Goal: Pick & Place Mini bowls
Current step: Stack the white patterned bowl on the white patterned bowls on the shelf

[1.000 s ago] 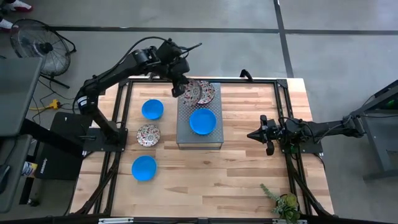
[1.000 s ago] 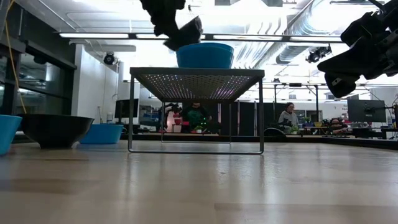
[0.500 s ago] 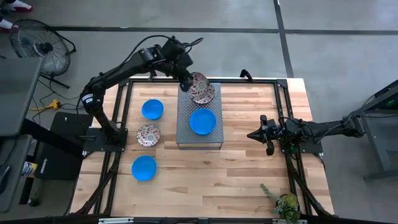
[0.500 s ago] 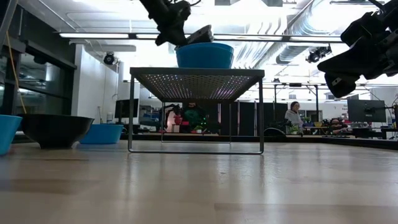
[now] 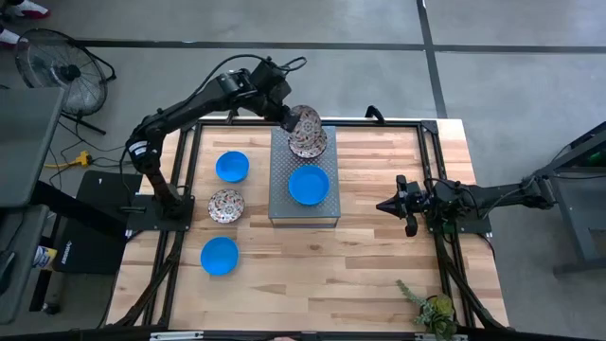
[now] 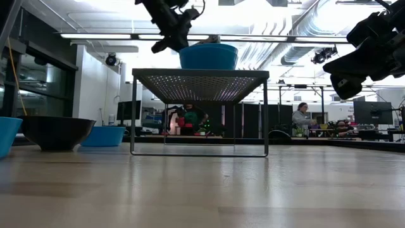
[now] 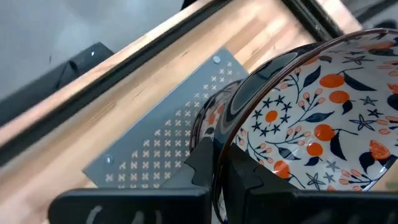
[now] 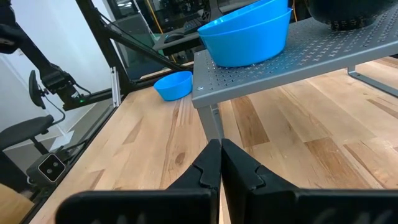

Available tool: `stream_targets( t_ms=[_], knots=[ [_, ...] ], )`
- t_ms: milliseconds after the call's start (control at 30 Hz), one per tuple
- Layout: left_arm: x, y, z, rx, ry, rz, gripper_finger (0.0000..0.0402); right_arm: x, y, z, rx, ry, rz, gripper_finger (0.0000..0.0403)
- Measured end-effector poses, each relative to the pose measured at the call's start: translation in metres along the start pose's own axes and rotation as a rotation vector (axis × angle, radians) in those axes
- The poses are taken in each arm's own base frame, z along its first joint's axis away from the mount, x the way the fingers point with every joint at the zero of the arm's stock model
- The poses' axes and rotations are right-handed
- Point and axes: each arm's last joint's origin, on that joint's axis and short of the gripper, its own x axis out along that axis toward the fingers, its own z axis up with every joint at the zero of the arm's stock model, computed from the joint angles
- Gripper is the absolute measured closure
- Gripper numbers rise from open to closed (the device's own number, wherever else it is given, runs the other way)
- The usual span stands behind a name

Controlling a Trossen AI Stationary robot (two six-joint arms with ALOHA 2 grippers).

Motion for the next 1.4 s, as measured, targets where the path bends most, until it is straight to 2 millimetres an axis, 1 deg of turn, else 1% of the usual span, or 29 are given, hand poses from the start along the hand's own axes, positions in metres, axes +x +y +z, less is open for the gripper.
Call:
stream_targets(
  t_ms=[100,167,267,367,467,567,800,1033,1400],
  knots=[
    [0.004,0.0,0.002,-0.07,-0.006,-0.009,0.0398,0.0,0.0,0.0,0.0,0.0,0.0,0.0402],
    [0.006,0.001,-0.002,-0.113,0.041,0.001,0.0398,0.0,0.0,0.0,0.0,0.0,0.0,0.0402],
    [0.009,0.0,-0.002,-0.173,0.055,-0.027,0.0398,0.0,0.0,0.0,0.0,0.0,0.0,0.0402],
    [0.012,0.001,-0.007,-0.22,0.119,-0.037,0.0398,0.0,0.0,0.0,0.0,0.0,0.0,0.0402],
    [0.011,0.001,-0.006,-0.245,0.124,-0.053,0.0398,0.0,0.0,0.0,0.0,0.0,0.0,0.0402],
    [0.01,0.006,-0.008,-0.28,0.165,-0.061,0.0398,0.0,0.0,0.0,0.0,0.0,0.0,0.0402],
    [0.01,0.011,-0.005,-0.309,0.156,-0.057,0.0398,0.0,0.0,0.0,0.0,0.0,0.0,0.0402],
    [0.024,0.013,-0.006,-0.319,0.192,-0.057,0.0398,0.0,0.0,0.0,0.0,0.0,0.0,0.0402],
    [0.024,0.016,-0.01,-0.283,0.225,-0.008,0.0398,0.0,0.0,0.0,0.0,0.0,0.0,0.0402]
  ],
)
